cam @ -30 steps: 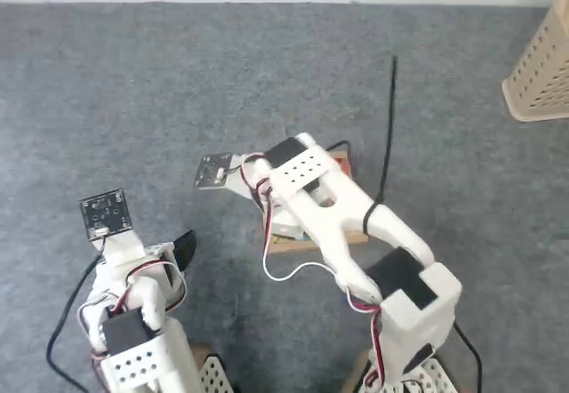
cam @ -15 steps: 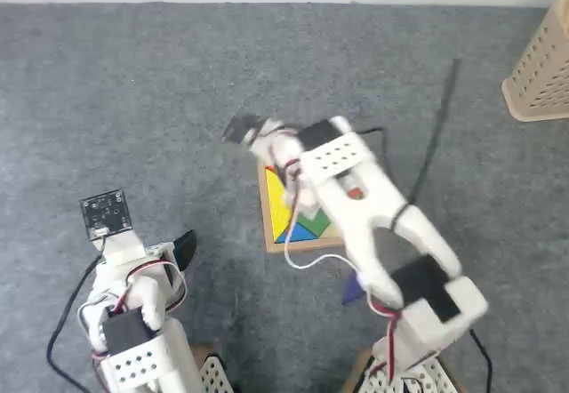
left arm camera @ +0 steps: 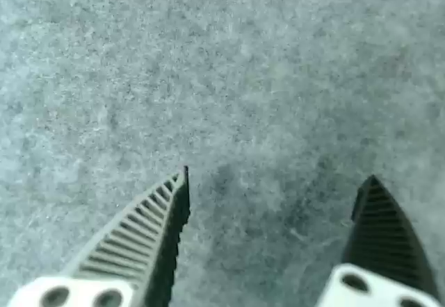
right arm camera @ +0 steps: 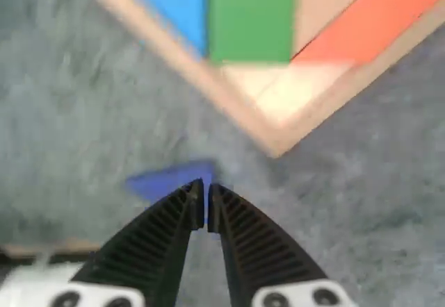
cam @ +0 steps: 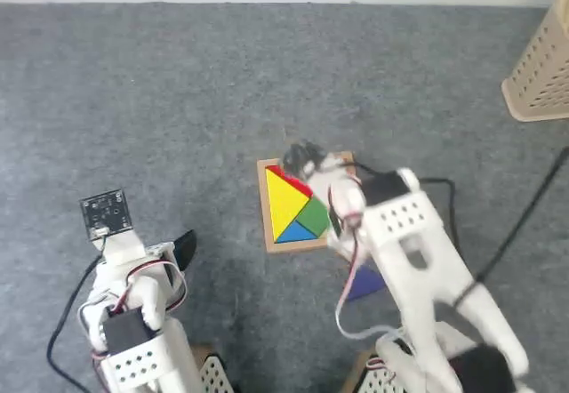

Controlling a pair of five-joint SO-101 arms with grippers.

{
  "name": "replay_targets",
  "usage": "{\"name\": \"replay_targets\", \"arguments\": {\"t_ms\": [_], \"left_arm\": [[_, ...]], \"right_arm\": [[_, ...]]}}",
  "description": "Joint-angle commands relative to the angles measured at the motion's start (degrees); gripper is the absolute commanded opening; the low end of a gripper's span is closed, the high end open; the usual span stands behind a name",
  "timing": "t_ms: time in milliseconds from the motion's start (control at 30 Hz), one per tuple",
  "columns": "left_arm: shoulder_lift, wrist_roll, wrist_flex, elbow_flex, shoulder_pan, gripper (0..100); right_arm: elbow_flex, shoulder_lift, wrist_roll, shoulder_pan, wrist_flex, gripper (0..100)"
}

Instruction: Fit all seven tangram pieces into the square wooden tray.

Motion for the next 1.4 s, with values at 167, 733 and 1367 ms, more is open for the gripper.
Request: {"name": "replay_targets", "arguments": {"t_ms": [167, 733, 1367], "left_arm": [[-0.7, -0.09, -0.09, -0.75, 0.09, 35], [-0.7, -0.09, -0.09, -0.75, 0.09, 35], [-0.7, -0.09, -0.09, -0.75, 0.09, 35]], "right_arm": [[11.08, -14.2, 11.69, 0.48, 4.35, 3.1], [21.89, -15.08, 29.54, -2.51, -6.64, 28.4], [27.96, -14.99, 33.58, -5.76, -12.88, 28.1]]}}
